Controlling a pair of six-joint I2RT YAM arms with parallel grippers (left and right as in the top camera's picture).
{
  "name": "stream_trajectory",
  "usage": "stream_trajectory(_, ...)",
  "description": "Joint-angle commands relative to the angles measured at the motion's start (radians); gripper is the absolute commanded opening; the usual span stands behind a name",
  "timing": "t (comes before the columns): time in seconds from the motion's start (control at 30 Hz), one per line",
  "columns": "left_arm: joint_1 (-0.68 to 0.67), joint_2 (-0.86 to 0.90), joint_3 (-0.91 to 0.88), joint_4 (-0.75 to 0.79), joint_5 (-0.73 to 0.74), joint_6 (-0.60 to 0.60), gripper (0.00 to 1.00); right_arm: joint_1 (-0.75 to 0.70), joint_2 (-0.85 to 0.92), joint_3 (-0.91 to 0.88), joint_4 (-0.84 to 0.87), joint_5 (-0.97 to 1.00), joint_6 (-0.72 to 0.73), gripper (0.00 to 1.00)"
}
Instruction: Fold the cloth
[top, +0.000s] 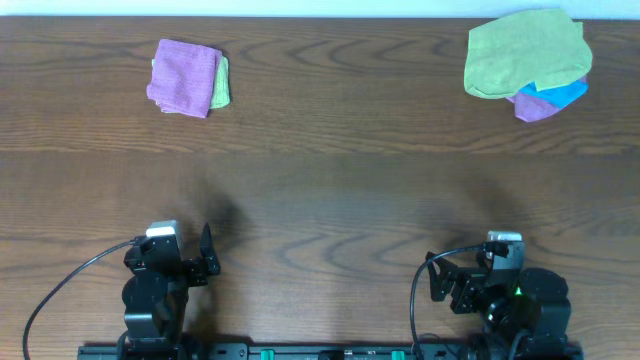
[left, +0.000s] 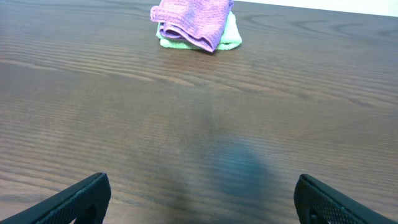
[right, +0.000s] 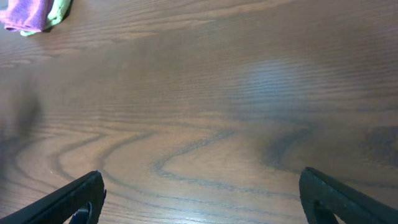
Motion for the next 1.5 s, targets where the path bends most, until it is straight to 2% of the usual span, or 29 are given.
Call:
stream_trajectory(0.0, 0.001, -0.010, -0.017, -0.003, -0.023, 0.018, 0.96, -0.006, -0.006, -0.002, -0.002, 0.006, 0.011, 0.99)
stream_trajectory(0.83, 0.001, -0.010, -0.017, -0.003, -0.023, 0.018, 0.95, -0.006, -0.006, -0.002, 0.007, 0.006, 0.012, 0.99)
stream_trajectory(0.97, 0.001, -0.010, -0.017, -0.003, -0.023, 0.018, 0.95, -0.004, -0.008, -0.003, 0.033, 0.132, -0.012, 0.99)
stream_trajectory(1.3, 0.001, -0.010, -0.017, -0.003, -0.023, 0.018, 0.95, -0.004, -0.077, -0.112, 0.097, 0.164, -0.347, 0.99)
stream_trajectory(1.47, 0.001, -0.010, -0.017, -0.003, -0.023, 0.018, 0.95, -0.005, -0.143, -0.202, 0.136, 0.163, -0.367, 0.99)
